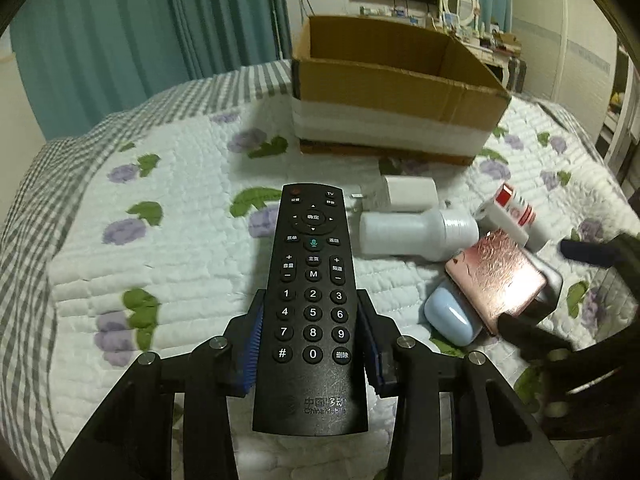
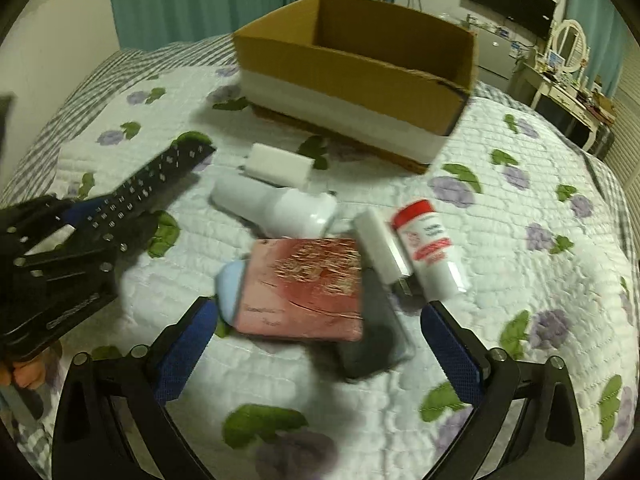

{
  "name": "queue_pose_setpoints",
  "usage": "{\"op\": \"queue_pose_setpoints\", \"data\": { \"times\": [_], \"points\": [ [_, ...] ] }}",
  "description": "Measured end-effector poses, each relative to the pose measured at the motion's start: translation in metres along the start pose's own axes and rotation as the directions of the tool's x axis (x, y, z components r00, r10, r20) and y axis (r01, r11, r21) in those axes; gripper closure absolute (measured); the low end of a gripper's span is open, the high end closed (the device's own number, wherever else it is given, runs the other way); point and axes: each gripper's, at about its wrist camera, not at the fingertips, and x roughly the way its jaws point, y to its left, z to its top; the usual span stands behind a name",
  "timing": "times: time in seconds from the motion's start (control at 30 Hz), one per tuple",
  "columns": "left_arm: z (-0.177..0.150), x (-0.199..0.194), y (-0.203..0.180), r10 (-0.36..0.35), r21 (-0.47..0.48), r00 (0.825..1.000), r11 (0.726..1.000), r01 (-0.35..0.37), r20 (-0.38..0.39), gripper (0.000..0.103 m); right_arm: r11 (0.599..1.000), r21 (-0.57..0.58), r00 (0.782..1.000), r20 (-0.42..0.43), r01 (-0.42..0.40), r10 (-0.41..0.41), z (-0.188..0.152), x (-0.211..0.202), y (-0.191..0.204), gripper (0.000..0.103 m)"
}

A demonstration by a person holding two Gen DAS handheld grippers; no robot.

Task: Organize rigid objects
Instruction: 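Grasp the black remote with the left gripper while the right grasps the pink compact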

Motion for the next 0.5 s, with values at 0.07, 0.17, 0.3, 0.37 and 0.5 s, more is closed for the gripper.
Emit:
{"op": "queue_pose_setpoints", "data": {
  "times": [0.07, 0.17, 0.3, 0.37, 0.5],
  "points": [
    [0.001, -0.003, 0.004, -0.003, -0.015, 1.0, 1.0, 0.003, 0.005, 0.061, 1.0, -0.009, 1.0, -0.021, -0.005, 0.005, 0.003, 0.009, 0.008, 0.007],
    [0.001, -0.004, 0.008, -0.012, -0.028, 1.0, 1.0, 0.013, 0.01, 0.061, 1.0, -0.012, 0.999, -0.051, -0.012, 0.011, 0.005, 0.02, 0.013, 0.013],
    [0.0, -0.002, 0.009, -0.023, -0.027, 1.0, 0.999, 0.023, 0.006, 0.061, 0.998, -0.054, 0.998, -0.044, 0.043, -0.045, 0.004, 0.026, 0.018, 0.022],
    [-0.001, -0.001, 0.009, -0.026, -0.027, 1.0, 0.999, 0.026, 0.004, 0.061, 0.996, -0.065, 0.998, -0.034, 0.059, -0.061, 0.004, 0.025, 0.018, 0.031],
    [-0.002, -0.002, 0.011, -0.025, -0.029, 1.0, 0.999, 0.025, 0.002, 0.061, 0.996, -0.072, 0.998, -0.026, 0.051, -0.053, 0.002, 0.022, 0.017, 0.031]
  ]
}}
